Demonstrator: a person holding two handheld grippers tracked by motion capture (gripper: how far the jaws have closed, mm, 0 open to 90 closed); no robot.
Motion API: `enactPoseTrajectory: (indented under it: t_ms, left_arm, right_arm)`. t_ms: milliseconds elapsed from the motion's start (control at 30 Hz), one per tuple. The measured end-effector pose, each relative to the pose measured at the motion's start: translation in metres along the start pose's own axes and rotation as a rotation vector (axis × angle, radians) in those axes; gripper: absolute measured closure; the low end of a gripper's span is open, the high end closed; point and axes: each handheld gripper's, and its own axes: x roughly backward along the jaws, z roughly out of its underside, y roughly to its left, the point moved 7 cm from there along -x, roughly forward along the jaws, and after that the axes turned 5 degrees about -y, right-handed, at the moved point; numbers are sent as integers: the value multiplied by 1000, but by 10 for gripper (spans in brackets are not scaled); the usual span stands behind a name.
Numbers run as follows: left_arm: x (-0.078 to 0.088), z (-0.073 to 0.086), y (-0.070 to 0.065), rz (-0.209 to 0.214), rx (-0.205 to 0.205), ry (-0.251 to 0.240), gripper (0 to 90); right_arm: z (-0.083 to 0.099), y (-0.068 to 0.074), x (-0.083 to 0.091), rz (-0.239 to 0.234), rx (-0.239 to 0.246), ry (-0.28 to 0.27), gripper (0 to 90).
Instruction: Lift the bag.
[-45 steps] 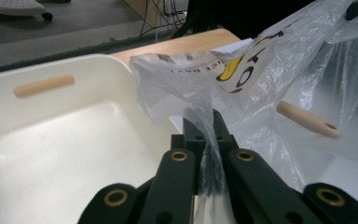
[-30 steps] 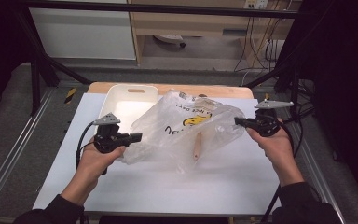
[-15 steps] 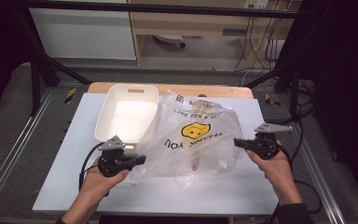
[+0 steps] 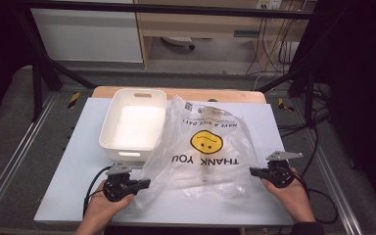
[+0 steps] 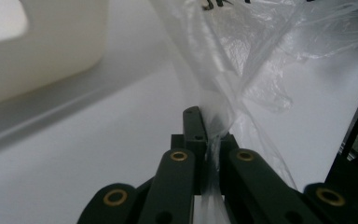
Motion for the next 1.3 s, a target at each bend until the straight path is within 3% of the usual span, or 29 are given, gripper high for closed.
enactPoseTrajectory:
  t_ms: [200,300,500,633,833,1033,1300]
  left_arm:
    - [-6,11,2,-45,-68,80,900]
    - [-6,16,3,-58,-70,92,900]
    - [-4,24,2,-89,-89,99,875]
    - [1,22,3,-117,-98,69,809]
    - [12,17,7,-162,-83,14,613]
    - [21,16,10,-198,-61,-33,444]
    - [33,14,16,-243,-30,-82,235]
  right_arm:
    - [16,3,-3,9,31,52,895]
    - [20,3,-4,20,54,75,892]
    - [21,2,-4,24,45,68,863]
    - [20,2,-5,21,46,56,711]
    - [17,4,-9,32,42,33,467]
    - [12,5,-7,37,31,-15,320]
    - [8,8,-10,49,28,-35,146]
